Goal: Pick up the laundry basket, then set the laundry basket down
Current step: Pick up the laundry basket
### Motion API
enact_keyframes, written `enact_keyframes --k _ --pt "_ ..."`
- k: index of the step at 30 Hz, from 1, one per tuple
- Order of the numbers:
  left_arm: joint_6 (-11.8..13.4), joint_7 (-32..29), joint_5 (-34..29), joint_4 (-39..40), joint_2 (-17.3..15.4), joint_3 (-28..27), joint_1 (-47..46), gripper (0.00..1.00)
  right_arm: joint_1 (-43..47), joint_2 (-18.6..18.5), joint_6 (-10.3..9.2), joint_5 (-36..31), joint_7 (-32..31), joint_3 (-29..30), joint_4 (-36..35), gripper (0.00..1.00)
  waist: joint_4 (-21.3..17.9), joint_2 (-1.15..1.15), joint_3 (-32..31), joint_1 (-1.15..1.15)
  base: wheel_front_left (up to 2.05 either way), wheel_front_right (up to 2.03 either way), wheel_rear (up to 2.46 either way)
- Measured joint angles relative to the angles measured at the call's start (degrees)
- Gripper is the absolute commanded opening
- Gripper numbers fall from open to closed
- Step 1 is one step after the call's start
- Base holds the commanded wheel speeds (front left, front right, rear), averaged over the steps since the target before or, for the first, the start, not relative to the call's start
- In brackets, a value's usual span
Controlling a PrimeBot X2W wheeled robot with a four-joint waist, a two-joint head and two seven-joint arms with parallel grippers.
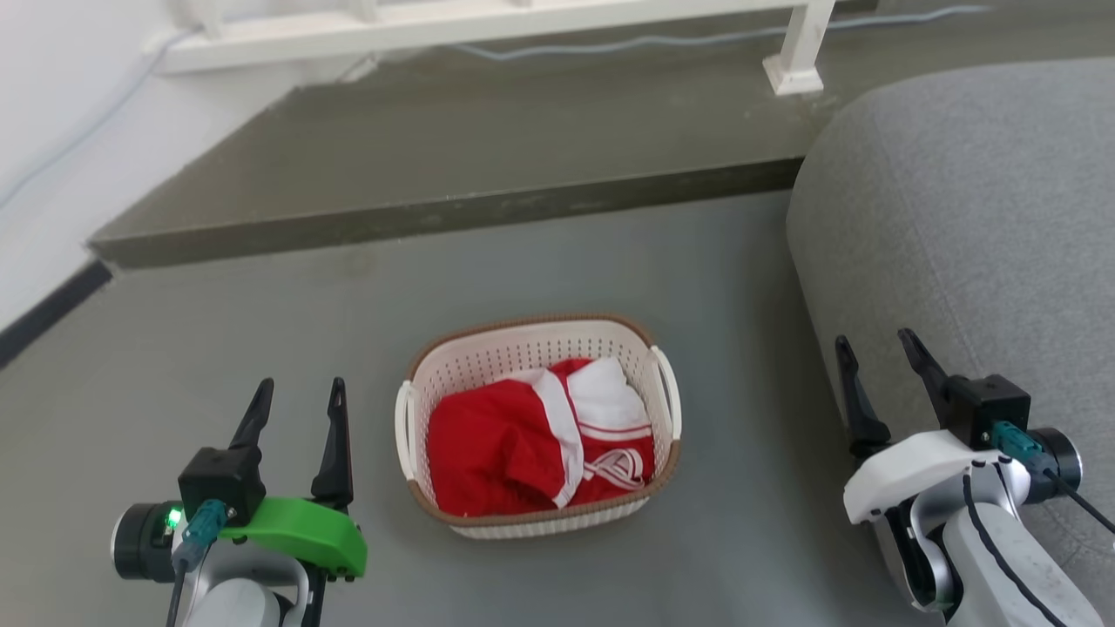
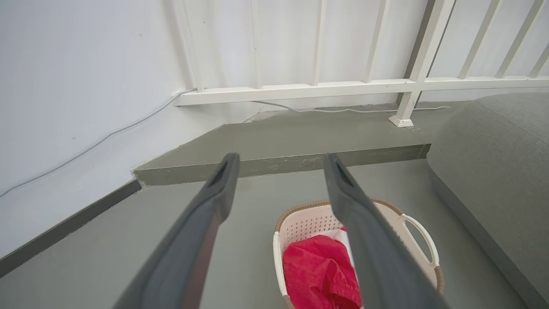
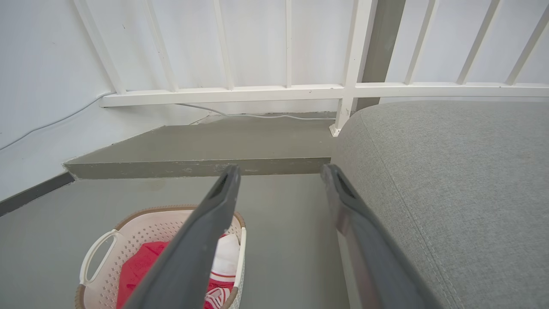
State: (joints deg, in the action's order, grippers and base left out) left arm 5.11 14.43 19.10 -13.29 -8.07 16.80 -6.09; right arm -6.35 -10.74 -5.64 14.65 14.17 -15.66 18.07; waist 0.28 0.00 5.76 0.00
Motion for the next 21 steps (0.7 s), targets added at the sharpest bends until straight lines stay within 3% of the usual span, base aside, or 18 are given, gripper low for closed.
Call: enact_keyframes --k 21 --pt "-1.1 0.0 0.4 2.5 0.6 -1.2 -5.7 1.0 -6.9 1.0 -0.03 -0.9 -0.1 -0.8 0.2 1.0 0.0 0.0 12.9 0.0 0.0 0.0 0.0"
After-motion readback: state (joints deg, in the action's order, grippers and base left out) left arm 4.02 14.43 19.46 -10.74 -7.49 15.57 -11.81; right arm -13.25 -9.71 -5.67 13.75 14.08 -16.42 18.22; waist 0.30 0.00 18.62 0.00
